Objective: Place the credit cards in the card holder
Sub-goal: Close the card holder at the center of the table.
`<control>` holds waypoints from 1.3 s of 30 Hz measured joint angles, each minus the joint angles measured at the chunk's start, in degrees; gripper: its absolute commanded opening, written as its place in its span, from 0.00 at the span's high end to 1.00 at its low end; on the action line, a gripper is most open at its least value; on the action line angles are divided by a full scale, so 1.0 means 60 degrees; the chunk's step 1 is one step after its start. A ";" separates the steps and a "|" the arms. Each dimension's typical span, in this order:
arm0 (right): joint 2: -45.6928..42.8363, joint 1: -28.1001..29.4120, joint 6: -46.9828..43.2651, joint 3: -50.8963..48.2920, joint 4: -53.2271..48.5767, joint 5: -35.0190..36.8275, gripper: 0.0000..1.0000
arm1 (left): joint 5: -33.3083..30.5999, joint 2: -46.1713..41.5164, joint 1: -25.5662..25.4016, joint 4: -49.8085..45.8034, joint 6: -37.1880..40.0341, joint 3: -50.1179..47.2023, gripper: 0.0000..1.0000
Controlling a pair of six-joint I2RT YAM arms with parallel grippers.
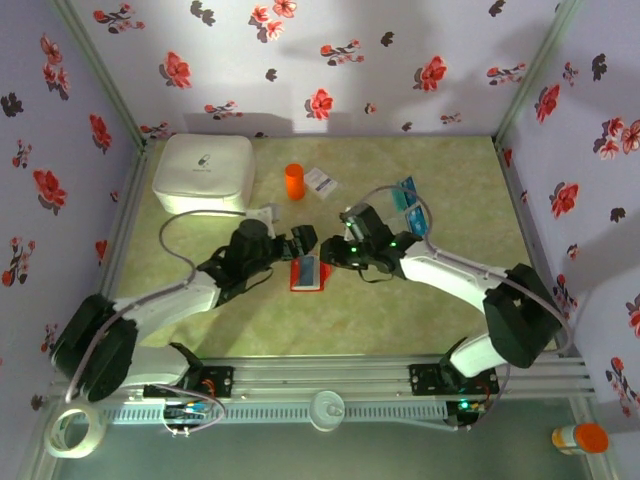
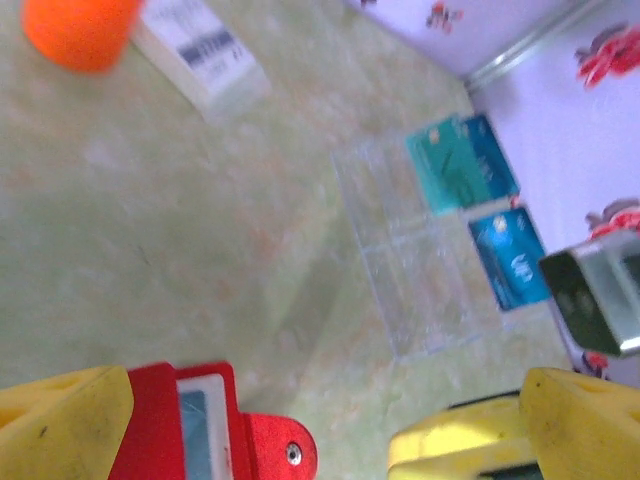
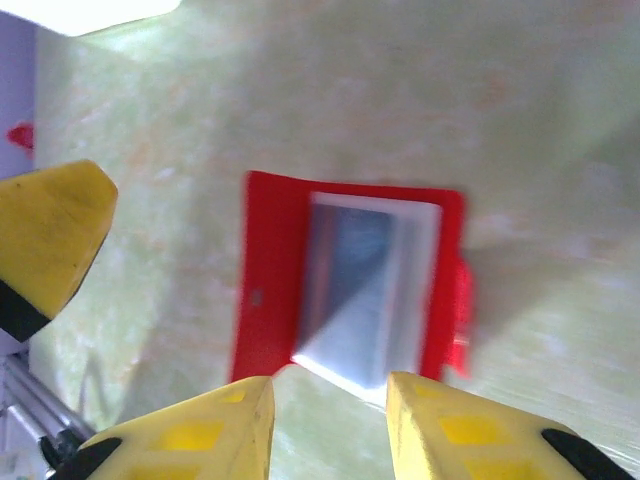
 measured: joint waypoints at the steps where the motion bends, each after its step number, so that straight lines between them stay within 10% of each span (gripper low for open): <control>1: 0.0160 0.0142 0.0000 0.0270 -0.0018 0.0025 0.66 | -0.0073 -0.0368 0.0168 -0.0171 0.0000 -0.0036 0.00; 14: 0.4167 0.1290 -0.0528 0.4404 -0.0969 -0.0015 0.73 | -0.1432 -0.3297 0.1457 -0.3158 -0.0004 -0.0783 0.00; 39: 0.2969 0.0758 -0.0725 0.1137 -0.0718 0.0565 0.82 | -0.0608 0.0412 0.0721 -0.4240 0.1974 0.0124 0.00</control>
